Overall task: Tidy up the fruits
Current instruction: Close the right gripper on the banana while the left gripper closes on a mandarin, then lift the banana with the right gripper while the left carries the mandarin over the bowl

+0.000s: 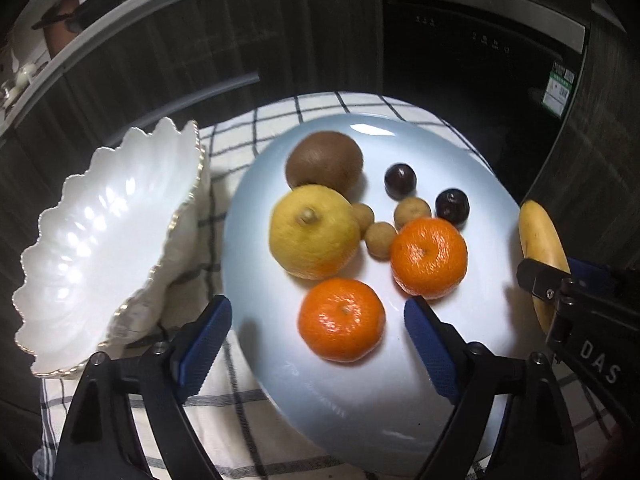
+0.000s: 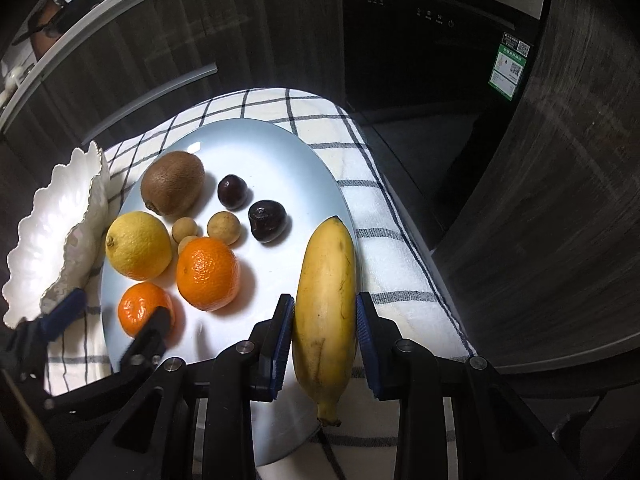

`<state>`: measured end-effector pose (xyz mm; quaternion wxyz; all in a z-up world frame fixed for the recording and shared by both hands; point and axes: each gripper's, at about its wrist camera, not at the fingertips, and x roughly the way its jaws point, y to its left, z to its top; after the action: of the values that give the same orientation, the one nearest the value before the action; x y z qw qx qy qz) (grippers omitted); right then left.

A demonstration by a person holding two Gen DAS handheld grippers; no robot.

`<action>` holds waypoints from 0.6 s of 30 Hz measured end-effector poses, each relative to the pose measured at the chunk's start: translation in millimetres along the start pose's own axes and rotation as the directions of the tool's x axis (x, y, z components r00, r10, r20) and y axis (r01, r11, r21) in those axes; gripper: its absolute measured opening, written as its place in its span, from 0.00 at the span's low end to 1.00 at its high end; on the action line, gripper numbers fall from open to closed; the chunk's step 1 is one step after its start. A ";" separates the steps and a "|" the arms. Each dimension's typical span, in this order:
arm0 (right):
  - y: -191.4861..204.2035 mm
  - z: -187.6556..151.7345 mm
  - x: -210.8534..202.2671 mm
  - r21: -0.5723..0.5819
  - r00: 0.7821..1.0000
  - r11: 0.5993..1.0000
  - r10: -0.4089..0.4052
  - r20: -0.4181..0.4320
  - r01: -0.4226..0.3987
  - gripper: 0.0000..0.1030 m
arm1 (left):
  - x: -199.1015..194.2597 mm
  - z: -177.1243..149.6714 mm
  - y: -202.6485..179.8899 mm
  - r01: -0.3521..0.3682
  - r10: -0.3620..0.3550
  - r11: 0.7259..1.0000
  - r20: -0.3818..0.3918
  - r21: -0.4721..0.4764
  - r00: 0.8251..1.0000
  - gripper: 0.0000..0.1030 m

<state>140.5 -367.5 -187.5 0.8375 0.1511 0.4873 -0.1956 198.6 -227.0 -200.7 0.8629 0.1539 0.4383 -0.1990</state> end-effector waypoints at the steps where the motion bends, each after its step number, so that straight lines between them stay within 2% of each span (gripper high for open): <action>1: 0.6 -0.4 1.1 0.001 1.000 1.000 0.002 0.000 -0.002 0.31 | 0.3 -1.3 -1.5 0.000 0.000 1.000 -0.001 0.004 1.000 0.83; 4: 0.1 -2.2 2.5 0.003 1.000 1.000 0.005 -0.002 -0.005 0.31 | 6.0 -2.0 -5.6 0.000 0.000 1.000 -0.010 0.017 1.000 0.80; 5: 0.4 -2.5 2.4 0.002 1.000 1.000 0.004 0.000 -0.004 0.31 | 8.0 -2.1 -6.7 0.002 -0.002 1.000 -0.014 0.022 1.000 0.76; 7: 0.5 -2.2 2.9 0.002 1.000 1.000 0.003 -0.003 -0.003 0.31 | 10.9 -2.7 -8.5 0.011 -0.011 1.000 -0.026 0.028 1.000 0.67; 9: 0.4 -2.4 2.7 0.002 1.000 1.000 0.001 -0.002 -0.001 0.31 | 13.7 -3.4 -9.1 0.027 -0.026 0.999 -0.039 0.029 0.999 0.51; 10: 0.2 -2.6 2.6 0.003 1.000 1.000 0.000 -0.002 0.000 0.31 | 14.5 -4.1 -9.9 0.033 -0.031 0.999 -0.044 0.029 0.999 0.46; 18: -1.0 -3.4 -0.8 0.003 1.000 1.000 0.000 0.003 0.000 0.31 | 7.4 -7.7 -10.6 0.035 -0.034 0.999 -0.025 0.032 0.999 0.45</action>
<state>137.0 -366.7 -188.5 0.8380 0.1520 0.4859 -0.1964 192.1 -234.5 -212.0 0.8512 0.1629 0.4483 -0.2191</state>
